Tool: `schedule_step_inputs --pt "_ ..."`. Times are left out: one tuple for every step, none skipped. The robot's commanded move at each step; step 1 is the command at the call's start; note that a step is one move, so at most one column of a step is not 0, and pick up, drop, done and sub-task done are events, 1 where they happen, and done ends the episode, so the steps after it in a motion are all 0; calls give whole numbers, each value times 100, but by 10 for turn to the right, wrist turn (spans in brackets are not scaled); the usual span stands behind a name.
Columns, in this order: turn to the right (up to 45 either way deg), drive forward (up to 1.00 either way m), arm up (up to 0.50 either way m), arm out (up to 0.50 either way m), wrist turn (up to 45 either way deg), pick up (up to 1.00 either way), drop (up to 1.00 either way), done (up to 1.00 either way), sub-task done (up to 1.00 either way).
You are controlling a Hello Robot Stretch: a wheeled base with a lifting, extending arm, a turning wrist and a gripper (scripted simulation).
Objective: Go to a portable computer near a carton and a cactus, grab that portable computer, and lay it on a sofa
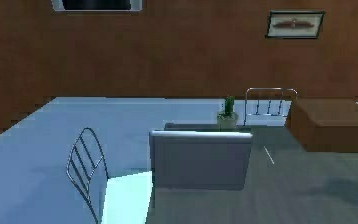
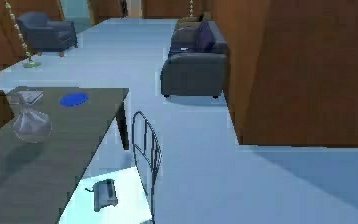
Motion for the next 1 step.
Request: schedule_step_inputs --pt "-450 0 0 0 0 0 0 0 0"
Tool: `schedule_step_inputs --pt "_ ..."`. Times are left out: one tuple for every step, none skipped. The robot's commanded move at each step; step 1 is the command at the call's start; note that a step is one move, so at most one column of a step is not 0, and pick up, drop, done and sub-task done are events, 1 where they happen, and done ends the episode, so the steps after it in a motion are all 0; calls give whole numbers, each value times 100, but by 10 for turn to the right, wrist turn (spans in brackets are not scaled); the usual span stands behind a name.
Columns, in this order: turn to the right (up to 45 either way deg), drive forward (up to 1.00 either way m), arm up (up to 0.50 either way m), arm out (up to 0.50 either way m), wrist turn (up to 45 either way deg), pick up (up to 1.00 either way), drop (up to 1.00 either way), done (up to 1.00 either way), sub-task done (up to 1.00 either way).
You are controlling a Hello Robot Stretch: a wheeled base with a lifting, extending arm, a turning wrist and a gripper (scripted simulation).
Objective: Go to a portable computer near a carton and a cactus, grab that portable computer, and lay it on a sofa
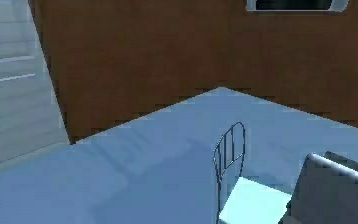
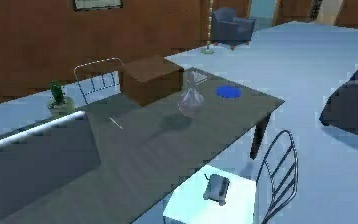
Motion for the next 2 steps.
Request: schedule_step_inputs --pt "-360 0 0 0 0 0 0 0 0" --pt "0 0 50 0 0 0 0 0 0"
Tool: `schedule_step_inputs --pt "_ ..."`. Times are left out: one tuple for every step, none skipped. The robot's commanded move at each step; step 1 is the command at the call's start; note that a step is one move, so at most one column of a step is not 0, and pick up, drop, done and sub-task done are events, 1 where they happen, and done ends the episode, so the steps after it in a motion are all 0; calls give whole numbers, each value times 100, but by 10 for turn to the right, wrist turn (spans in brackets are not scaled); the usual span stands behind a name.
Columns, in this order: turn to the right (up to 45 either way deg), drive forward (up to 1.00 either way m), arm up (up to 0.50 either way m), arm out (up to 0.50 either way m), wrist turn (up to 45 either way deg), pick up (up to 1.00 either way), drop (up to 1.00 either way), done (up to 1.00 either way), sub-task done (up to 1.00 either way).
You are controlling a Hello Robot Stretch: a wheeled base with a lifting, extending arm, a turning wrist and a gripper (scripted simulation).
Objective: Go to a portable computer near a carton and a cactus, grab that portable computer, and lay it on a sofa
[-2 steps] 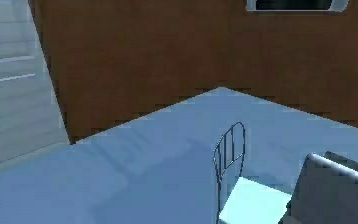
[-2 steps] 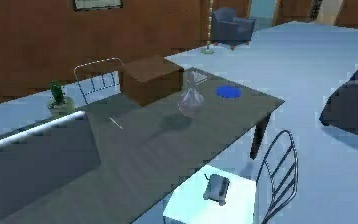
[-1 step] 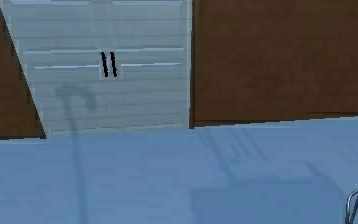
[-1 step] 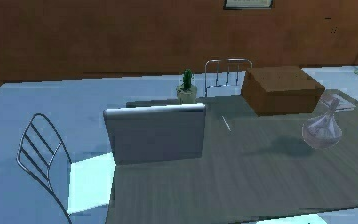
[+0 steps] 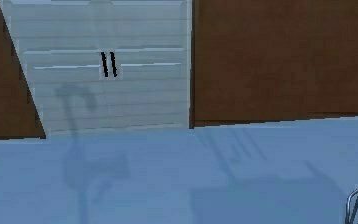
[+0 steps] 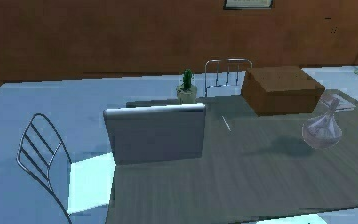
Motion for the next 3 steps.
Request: schedule_step_inputs --pt "0 0 24 0 0 0 0 0 0" --pt "0 0 0 48 0 0 0 0 0" --pt "0 0 0 0 450 0 0 0 0"
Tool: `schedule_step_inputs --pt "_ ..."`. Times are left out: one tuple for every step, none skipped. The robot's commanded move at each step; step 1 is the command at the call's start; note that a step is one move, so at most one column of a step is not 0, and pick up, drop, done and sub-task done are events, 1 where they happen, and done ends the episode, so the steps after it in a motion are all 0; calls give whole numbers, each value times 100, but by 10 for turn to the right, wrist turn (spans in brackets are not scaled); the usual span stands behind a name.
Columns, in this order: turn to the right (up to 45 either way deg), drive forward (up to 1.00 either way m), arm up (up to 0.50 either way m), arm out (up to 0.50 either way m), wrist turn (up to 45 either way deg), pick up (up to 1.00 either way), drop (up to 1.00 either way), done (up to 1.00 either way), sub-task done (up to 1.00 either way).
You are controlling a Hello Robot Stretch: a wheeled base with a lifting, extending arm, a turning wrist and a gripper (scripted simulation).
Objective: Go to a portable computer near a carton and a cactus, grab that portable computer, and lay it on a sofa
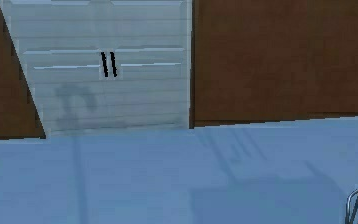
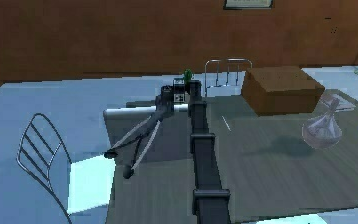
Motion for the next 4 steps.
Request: schedule_step_inputs --pt "0 0 0 0 450 0 0 0 0" --pt "0 0 0 0 450 0 0 0 0" --pt "0 0 0 0 60 0 0 0 0" --pt "0 0 0 0 0 100 0 0 0"
